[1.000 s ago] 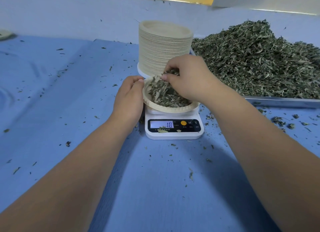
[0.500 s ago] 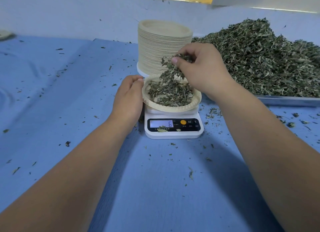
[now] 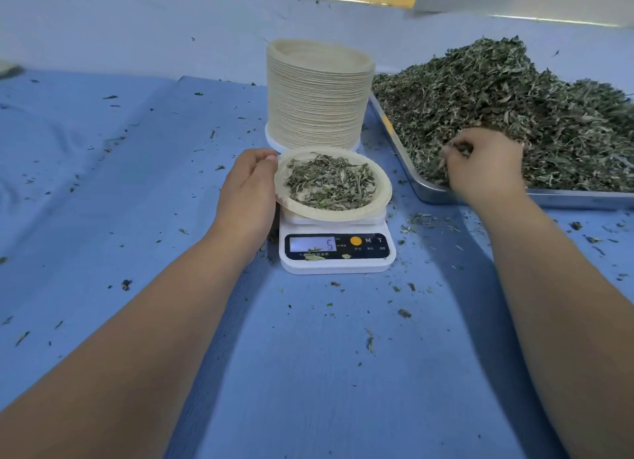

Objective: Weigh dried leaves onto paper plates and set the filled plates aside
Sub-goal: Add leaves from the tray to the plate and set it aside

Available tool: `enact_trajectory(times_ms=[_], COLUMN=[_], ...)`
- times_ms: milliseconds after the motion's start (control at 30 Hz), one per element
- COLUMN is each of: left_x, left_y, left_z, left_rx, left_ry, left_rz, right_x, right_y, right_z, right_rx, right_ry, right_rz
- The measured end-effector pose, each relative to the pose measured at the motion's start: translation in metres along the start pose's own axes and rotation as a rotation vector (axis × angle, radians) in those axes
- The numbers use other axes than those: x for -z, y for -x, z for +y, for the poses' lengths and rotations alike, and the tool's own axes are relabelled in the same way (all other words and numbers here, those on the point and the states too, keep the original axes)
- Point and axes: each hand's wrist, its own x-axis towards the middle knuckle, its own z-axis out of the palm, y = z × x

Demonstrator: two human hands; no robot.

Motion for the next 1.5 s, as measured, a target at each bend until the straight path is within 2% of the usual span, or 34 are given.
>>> enact_trajectory(times_ms=[133,267,533,767,967,1067,1167,1267,1433,1500], left_x=[0.000,0.001,0.000,0.000,0.001,0.001,0.001,0.001,0.001,0.002], left_y=[0.000,0.000,0.001,0.001,0.000,0.000,0.000,0.000,-0.001,-0.001], left_z=[0.000,0.001,0.001,0.001,0.000,0.000,0.000,0.001,0.000,0.000], left_rx=[-0.002,-0.002,0.003,0.003,0.002,-0.001,-0.002,-0.003,0.006,0.009], left_ry=[0.000,0.009,0.002,0.012,0.005,-0.002,-0.001,0.003,-0.007,-0.007], left_rz=[0.007,0.020,0.018,0.014,0.003,0.003,0.010,0.003,0.013,0.013], right_x=[-0.002,-0.005,-0.003,0.009,0.018,0.015,0.008,0.009,0.015,0.014], right_y=[-0.003,-0.003,-0.003,-0.002,0.008,0.023,0.038,0.045,0.040,0.037], right_z=[-0.002,-0.004,-0.001,-0.027,-0.085,-0.116,-0.131,-0.132,-0.120,-0.113], right_rx=[0.012,0.007,-0.053,-0.172,0.018,0.121,0.257,0.359,0.321,0.299], right_ry=[-0.019,0.015,-0.075,-0.544,-0.630,-0.670,-0.540,-0.375,-0.496,-0.440], right_rz=[-0.013,-0.102,-0.019,0.012,-0.012,-0.125,-0.316,-0.423,-0.479,-0.447])
